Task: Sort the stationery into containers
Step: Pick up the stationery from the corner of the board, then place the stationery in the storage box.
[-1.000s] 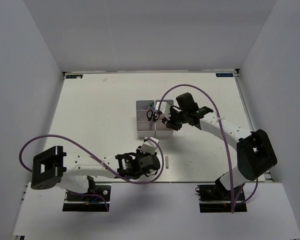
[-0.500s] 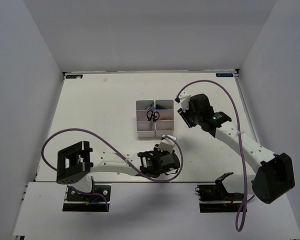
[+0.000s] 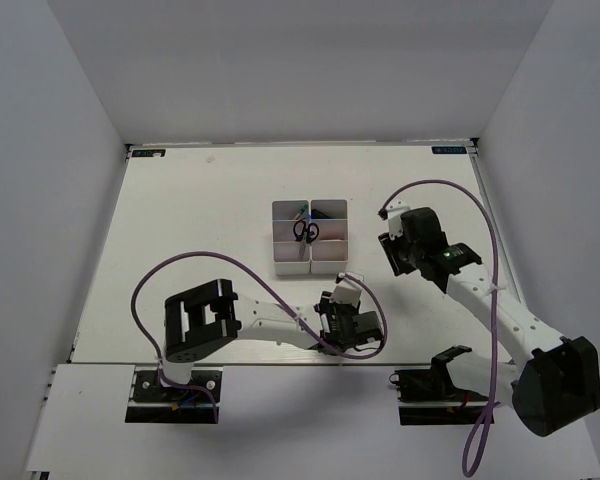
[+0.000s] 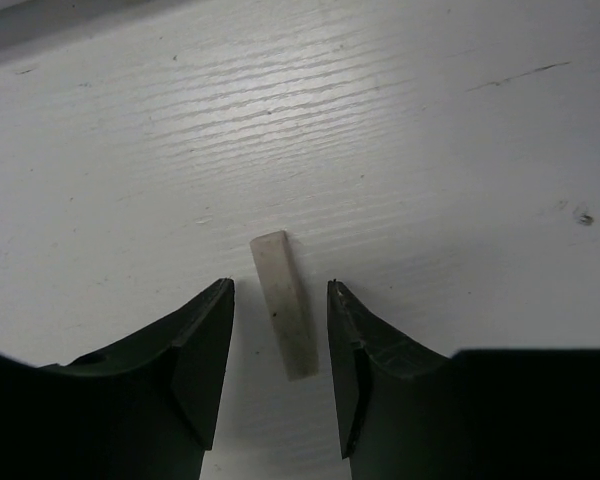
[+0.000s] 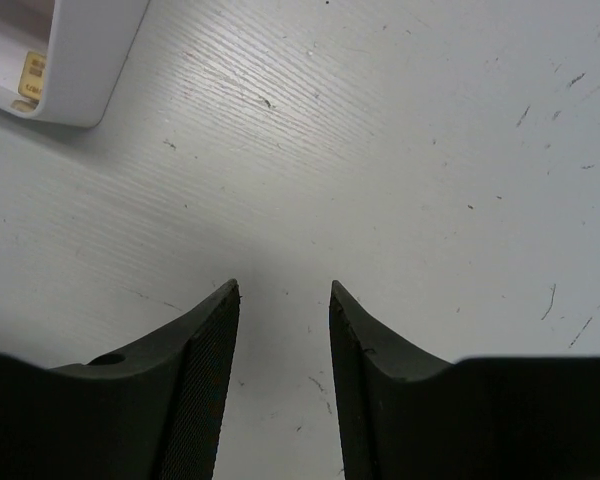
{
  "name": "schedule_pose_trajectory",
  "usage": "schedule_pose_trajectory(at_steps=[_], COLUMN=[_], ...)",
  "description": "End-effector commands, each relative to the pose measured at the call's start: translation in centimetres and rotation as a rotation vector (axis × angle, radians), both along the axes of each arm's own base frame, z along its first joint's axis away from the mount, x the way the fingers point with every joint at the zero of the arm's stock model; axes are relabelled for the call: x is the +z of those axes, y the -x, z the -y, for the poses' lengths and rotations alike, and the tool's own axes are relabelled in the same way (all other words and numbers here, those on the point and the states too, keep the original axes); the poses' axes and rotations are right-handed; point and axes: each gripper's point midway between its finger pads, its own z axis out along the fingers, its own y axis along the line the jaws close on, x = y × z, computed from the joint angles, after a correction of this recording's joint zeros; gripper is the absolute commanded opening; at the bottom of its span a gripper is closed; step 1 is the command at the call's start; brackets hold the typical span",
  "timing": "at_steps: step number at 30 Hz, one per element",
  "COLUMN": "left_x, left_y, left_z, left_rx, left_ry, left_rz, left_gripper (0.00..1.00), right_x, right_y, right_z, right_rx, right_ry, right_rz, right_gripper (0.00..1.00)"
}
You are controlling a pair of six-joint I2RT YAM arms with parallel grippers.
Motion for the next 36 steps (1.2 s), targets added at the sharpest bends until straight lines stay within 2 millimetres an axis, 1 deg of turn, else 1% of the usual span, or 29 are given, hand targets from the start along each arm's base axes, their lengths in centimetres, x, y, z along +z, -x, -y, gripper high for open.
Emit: schedule_pose_trajectory(at_steps=[1,3,5,6,7,9,10,11,12,14,15,16,17,18,19,20,21,23,24,25,27,28,29,30,31,33,34,36], left_x=[0.6,0.2,0.0,0.2,0.3,1.0,1.7,2.7,3.9,6.0,7.6,9.1,9.7,10.3,11.5,11.8,11.7,12.7,13.4,12.4,13.2,12.5,12.5,12.9,13.0,13.0,12.7,12.8], left_y=[-0.5,-0.7,-0.7,-0.7,-0.7,-0.8,-0.8,-1.1,-1.3,-2.2,-3.0,-4.2,-5.2,-5.7,-6.9,-8.0,-8.5,-10.6,-11.1,-12.1,-12.9,-13.8,-14.0,-14.4,-15.0,-15.7,-16.2,-16.5], left_z=[-0.6,-0.9,-1.0,-0.8,-0.7,-0.4,-0.3,0.3,0.4,1.0,0.9,1.2,0.8,0.7,1.0,0.5,0.1,0.0,0.1,-0.8,-0.4,-0.9,-1.0,-0.4,-0.6,-0.4,-0.7,-0.4], left_rx=[0.08,0.095,0.093,0.088,0.084,0.05,0.04,0.033,-0.012,-0.029,-0.043,-0.042,-0.027,-0.047,-0.035,-0.038,-0.035,-0.008,-0.012,0.003,-0.009,0.005,0.001,-0.006,0.004,0.008,0.017,0.016], left_ry=[0.014,0.006,0.001,0.003,0.002,0.002,0.012,0.042,0.024,0.042,0.034,0.046,0.041,0.036,0.064,0.047,0.035,0.057,0.066,0.034,0.041,0.02,0.012,0.016,0.014,0.013,0.008,0.019], left_rz=[0.017,0.013,0.009,0.009,0.009,0.02,0.027,0.043,0.064,0.103,0.147,0.165,0.167,0.16,0.159,0.157,0.146,0.133,0.133,0.098,0.096,0.085,0.079,0.089,0.09,0.089,0.085,0.081], left_gripper=[0.52,0.47,0.39,0.28,0.21,0.08,0.06,0.04,0.03,0.01,0.01,0.01,0.01,0.01,0.01,0.03,0.03,0.04,0.04,0.06,0.07,0.07,0.07,0.08,0.08,0.08,0.09,0.09], right_x=[0.6,0.8,0.8,0.8,1.0,1.2,1.2,1.3,1.5,1.4,1.1,1.1,0.9,1.0,1.0,1.1,1.1,0.9,0.9,0.9,0.9,0.9,1.0,0.9,1.0,0.9,1.0,1.0], right_y=[-0.1,-0.2,-0.2,-0.1,-0.1,-0.1,-0.1,-0.1,0.0,0.1,0.3,0.3,0.3,0.3,0.3,0.3,0.3,0.3,0.3,0.3,0.3,0.3,0.2,0.2,0.2,0.3,0.3,0.3], right_z=[0.0,0.3,0.5,0.6,0.6,0.9,1.3,1.4,1.4,1.8,1.8,1.8,2.0,2.0,1.9,2.1,2.0,2.2,2.1,2.1,2.1,2.1,2.2,2.3,2.2,2.1,2.2,2.2], right_rx=[-0.028,-0.037,-0.044,-0.047,-0.045,-0.057,-0.066,-0.067,-0.068,-0.073,-0.074,-0.072,-0.08,-0.084,-0.083,-0.088,-0.084,-0.092,-0.088,-0.09,-0.089,-0.091,-0.094,-0.098,-0.096,-0.095,-0.097,-0.095], right_ry=[-0.056,-0.068,-0.076,-0.083,-0.086,-0.091,-0.089,-0.089,-0.093,-0.093,-0.094,-0.1,-0.101,-0.105,-0.11,-0.11,-0.112,-0.115,-0.117,-0.12,-0.12,-0.122,-0.121,-0.122,-0.123,-0.127,-0.127,-0.129], right_rz=[0.015,0.018,0.017,0.014,0.019,0.028,0.027,0.032,0.042,0.041,0.034,0.03,0.023,0.025,0.023,0.025,0.025,0.021,0.019,0.021,0.023,0.024,0.028,0.024,0.025,0.022,0.025,0.026], right_gripper=[0.45,0.45,0.45,0.45,0.45,0.43,0.43,0.42,0.4,0.38,0.38,0.38,0.38,0.38,0.38,0.38,0.38,0.4,0.4,0.41,0.41,0.41,0.42,0.42,0.42,0.42,0.42,0.42])
